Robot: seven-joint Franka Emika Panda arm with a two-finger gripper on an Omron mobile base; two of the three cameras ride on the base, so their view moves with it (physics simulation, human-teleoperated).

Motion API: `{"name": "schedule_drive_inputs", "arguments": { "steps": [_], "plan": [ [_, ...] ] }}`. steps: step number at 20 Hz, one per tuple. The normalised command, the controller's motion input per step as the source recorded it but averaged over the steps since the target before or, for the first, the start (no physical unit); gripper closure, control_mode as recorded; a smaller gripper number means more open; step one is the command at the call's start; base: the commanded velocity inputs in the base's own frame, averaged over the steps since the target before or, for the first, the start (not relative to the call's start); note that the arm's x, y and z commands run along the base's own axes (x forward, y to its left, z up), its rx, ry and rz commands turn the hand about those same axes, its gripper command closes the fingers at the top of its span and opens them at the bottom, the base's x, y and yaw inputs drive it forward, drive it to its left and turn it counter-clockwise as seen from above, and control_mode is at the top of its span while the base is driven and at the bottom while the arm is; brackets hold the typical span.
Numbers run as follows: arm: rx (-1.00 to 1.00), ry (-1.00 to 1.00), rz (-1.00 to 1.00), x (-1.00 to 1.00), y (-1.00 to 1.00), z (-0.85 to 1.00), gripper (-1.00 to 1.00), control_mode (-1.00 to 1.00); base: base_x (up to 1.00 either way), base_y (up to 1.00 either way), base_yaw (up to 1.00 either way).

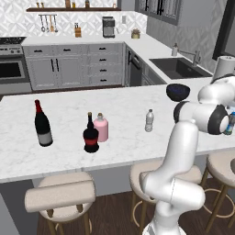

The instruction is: Move the plastic bottles in the middle to the plastics group, and the glass bottles in the middle to the glass group.

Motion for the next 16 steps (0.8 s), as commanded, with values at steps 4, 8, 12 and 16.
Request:
{"name": "schedule_drive_inputs", "arguments": {
  "steps": [4, 8, 12, 16],
  "plan": [
    [0.0, 0.0, 0.04, -0.22, 0.75, 0.15, -1.0, -1.0, 0.0, 0.0, 0.0],
    [0.0, -0.02, 0.04, -0.14, 0.88, 0.1, -1.0, -1.0, 0.0, 0.0, 0.0],
    [-0.01, -0.04, 0.04, -0.08, 1.0, 0.16, -1.0, -1.0, 0.0, 0.0, 0.0],
    [-0.01, -0.03, 0.08, -0.01, 1.0, 0.14, -1.0, -1.0, 0.0, 0.0, 0.0]
  ]
}}
